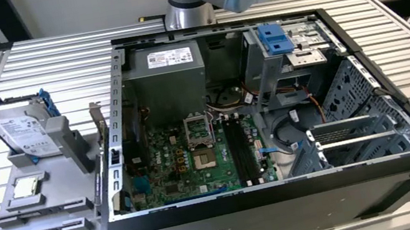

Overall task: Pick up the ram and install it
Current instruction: 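Press down the ram until it locks into place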

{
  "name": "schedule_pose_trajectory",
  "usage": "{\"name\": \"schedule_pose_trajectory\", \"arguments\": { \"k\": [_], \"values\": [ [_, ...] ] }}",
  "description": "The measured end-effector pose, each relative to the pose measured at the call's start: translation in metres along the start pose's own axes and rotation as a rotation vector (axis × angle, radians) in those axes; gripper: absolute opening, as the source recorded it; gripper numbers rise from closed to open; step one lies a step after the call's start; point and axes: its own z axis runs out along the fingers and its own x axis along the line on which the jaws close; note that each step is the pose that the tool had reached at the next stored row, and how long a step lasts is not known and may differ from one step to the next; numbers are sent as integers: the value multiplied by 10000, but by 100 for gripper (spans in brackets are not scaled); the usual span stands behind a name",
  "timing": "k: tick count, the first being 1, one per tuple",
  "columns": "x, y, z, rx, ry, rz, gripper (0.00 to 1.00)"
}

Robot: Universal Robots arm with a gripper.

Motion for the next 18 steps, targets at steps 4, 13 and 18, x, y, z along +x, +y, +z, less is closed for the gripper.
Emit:
{"name": "schedule_pose_trajectory", "arguments": {
  "k": [4, 13, 18],
  "values": [
    [-1, -112, -6, 1, 2, -14, 0],
    [-5, -430, -19, 0, 2, -24, 0],
    [-7, -632, -26, 0, 1, -25, 0]
  ]
}}
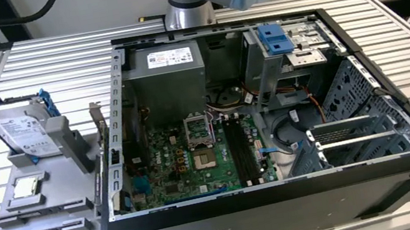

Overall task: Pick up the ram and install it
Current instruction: 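Press down the ram until it locks into place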

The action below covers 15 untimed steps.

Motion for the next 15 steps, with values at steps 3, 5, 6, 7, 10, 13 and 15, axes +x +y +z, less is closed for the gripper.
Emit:
{"name": "schedule_pose_trajectory", "arguments": {
  "k": [3, 5, 6, 7, 10, 13, 15],
  "values": [
    [-1, -128, -5, 0, 1, -1, 0],
    [-2, -205, -7, 0, 0, -1, 0],
    [-2, -246, -9, 0, 1, 0, 0],
    [-2, -282, -10, 0, 0, 0, 0],
    [10, -308, -10, 1, 1, 1, 0],
    [14, -309, -10, 0, 0, -1, 0],
    [17, -309, -10, 0, 0, -1, 0]
  ]
}}
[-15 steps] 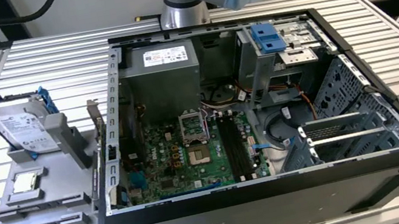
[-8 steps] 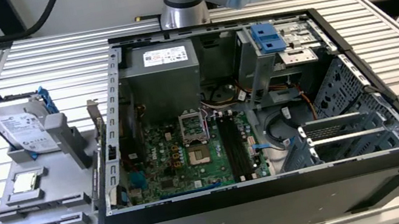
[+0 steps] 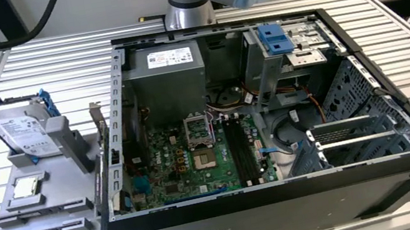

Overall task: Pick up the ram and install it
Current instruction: 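Press down the ram until it locks into place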

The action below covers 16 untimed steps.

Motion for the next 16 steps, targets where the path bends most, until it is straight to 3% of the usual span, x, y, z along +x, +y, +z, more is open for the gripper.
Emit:
{"name": "schedule_pose_trajectory", "arguments": {
  "k": [10, 16],
  "values": [
    [5, 0, 0, 0, 1, -9, 0],
    [6, 0, 0, -27, 46, -917, 0]
  ]
}}
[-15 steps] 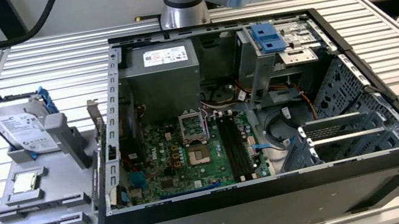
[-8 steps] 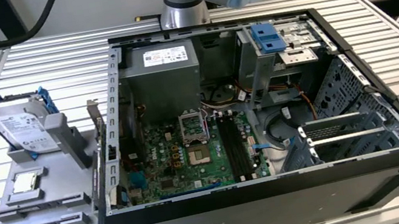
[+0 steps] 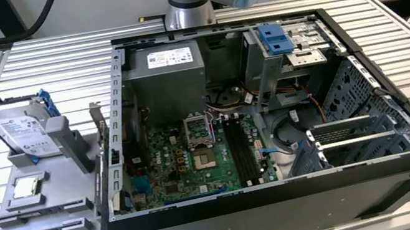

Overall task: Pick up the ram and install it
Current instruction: 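Press down the ram until it locks into place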

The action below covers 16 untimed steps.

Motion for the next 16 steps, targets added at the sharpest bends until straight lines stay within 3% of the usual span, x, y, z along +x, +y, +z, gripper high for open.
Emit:
{"name": "schedule_pose_trajectory", "arguments": {
  "k": [16],
  "values": [
    [-1, 0, 0, -83, 148, -2918, 0]
  ]
}}
